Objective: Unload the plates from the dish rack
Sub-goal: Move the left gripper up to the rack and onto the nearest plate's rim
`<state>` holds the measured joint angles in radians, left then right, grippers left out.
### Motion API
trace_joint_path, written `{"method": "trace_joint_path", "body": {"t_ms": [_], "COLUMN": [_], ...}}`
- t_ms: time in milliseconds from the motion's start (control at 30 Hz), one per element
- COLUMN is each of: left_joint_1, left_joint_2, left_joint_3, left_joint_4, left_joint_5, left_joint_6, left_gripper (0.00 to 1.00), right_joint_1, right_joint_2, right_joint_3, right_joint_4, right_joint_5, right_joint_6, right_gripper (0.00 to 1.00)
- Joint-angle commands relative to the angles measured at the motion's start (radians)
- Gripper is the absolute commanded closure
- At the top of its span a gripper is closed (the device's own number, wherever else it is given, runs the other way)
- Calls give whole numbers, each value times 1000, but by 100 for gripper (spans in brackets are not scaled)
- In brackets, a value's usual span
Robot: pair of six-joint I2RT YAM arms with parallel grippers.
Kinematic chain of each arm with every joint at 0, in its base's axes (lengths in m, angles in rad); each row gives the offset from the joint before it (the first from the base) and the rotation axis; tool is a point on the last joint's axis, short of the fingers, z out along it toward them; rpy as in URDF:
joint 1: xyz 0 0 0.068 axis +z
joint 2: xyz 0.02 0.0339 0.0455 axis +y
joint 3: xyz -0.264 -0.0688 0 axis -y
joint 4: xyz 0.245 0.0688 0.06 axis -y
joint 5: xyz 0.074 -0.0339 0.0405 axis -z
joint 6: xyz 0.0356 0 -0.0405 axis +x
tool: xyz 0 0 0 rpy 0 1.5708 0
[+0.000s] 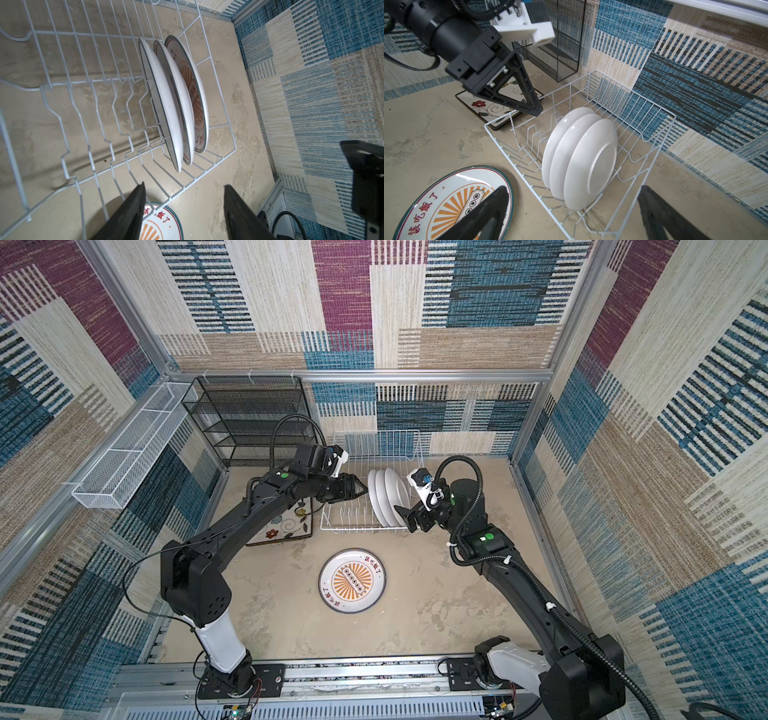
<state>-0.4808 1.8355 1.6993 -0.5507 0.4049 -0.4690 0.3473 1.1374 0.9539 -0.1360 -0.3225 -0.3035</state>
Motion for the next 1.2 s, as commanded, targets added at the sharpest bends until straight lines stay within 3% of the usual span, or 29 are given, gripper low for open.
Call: {"method": "trace_joint_path", "body": {"t_ms": [0,367,833,1167], "left_joint_1": [-4,-5,-6,-11], "left_joint_2": [45,140,238,318], "left_joint_3": [34,104,195,273], "left_joint_4": [12,5,-28,-25], "left_joint_5": [5,-45,-70,-12], "left_joint_6": [45,39,25,-7], "left_gripper": [41,53,59,70], "right_joint_1": [1,1,1,1], "right_joint_2": [-21,-46,-54,-46], "right_joint_3": [-7,-23,-36,-38], "right_joint_4": [13,21,39,32], "right_joint_5": [23,25,34,39], "right_joint_6": [15,8,17,22], "right_gripper": [1,1,1,1]}}
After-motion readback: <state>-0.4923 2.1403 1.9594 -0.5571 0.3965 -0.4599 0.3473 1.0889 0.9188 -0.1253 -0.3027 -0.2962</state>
